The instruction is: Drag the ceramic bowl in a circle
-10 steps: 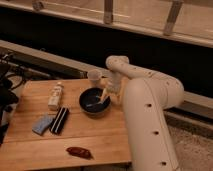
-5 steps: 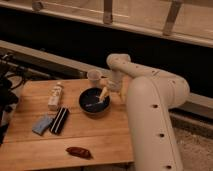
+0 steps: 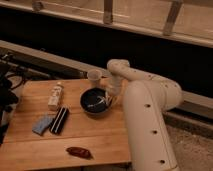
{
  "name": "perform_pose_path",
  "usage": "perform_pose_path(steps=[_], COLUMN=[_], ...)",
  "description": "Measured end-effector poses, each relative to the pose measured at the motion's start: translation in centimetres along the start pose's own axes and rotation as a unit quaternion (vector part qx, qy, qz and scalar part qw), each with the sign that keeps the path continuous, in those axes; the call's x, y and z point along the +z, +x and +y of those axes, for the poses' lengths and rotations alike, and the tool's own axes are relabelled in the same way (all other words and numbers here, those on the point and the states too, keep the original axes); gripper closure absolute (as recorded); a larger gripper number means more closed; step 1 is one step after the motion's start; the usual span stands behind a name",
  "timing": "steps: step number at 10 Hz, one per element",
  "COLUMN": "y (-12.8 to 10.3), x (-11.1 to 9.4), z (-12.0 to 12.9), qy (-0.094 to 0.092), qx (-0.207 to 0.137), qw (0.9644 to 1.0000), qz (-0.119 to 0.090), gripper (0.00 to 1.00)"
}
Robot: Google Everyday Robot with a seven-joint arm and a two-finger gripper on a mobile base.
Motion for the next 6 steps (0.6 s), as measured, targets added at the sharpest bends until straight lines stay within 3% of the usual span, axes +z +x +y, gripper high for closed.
perform_pose_path(steps=[2, 4, 6], y=[0.9, 1.6, 1.6], x=[-1.5, -3.2, -7.0], z=[0.7, 0.4, -1.2], qy=[0.002, 0.0, -0.014], qx=[-0.008, -0.005, 0.019], qw=[0.9998, 0.9992, 0.997], qz=[-0.02, -0.038, -0.074], gripper=[1.0, 1.0, 1.0])
